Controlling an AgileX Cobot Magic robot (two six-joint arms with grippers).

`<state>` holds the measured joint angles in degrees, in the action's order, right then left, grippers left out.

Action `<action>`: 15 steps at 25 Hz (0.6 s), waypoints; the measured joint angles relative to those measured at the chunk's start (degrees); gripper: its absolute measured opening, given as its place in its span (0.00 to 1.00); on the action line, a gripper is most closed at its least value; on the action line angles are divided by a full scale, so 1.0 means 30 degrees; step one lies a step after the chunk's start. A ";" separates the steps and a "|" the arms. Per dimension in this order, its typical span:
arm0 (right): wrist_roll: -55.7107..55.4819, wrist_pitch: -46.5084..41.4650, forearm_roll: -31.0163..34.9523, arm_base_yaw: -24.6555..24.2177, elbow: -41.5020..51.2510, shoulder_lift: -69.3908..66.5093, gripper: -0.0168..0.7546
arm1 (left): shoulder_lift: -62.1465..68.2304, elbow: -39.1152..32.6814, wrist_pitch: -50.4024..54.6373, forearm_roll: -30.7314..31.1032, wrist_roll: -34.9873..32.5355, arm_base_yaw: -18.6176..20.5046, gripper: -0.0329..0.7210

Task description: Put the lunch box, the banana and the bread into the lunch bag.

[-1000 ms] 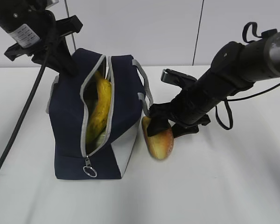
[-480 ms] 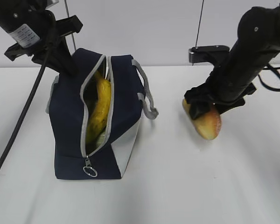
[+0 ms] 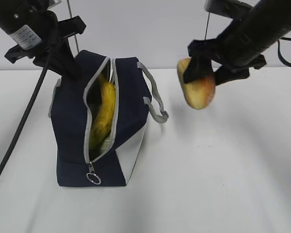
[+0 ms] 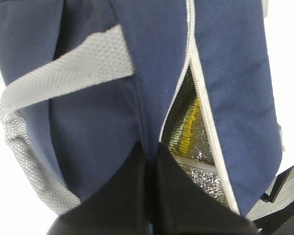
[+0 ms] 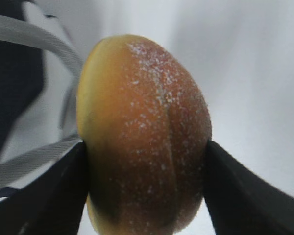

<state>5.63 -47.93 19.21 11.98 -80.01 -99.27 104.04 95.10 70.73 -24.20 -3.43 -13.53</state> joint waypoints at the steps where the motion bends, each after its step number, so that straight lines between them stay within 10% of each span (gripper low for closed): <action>1: 0.0725 -0.0225 0.1465 0.0000 -0.0246 0.0000 0.69 | 0.0000 0.0000 0.0000 -0.0017 0.0000 0.0000 0.04; 6: 0.4538 -0.0296 0.8965 0.0824 -0.0917 0.0000 0.69 | 0.0000 0.0000 0.0000 -0.0017 0.0000 0.0000 0.04; 15: 0.5093 0.1179 1.2041 0.3396 -0.1389 -0.1461 0.69 | 0.0000 0.0000 0.0000 -0.0050 0.0000 0.0000 0.04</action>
<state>20.91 -44.39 55.33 22.17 -84.18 -103.65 104.04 95.10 70.73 -24.35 -3.43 -13.53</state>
